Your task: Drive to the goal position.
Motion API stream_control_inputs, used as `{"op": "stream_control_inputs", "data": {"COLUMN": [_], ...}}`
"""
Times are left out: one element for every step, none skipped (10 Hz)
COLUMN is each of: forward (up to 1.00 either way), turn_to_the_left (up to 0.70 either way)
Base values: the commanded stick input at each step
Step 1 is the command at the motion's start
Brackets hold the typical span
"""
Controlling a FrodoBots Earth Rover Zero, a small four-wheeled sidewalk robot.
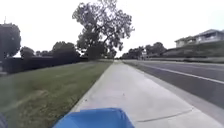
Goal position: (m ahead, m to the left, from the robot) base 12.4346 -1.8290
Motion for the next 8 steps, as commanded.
{"op": "stream_control_inputs", "data": {"forward": [1.00, 1.00, 1.00, 1.00, 1.00, 1.00, 1.00, 1.00], "turn_to_the_left": [0.00, 0.00, 0.00, 0.00, 0.00, 0.00, 0.00, 0.00]}}
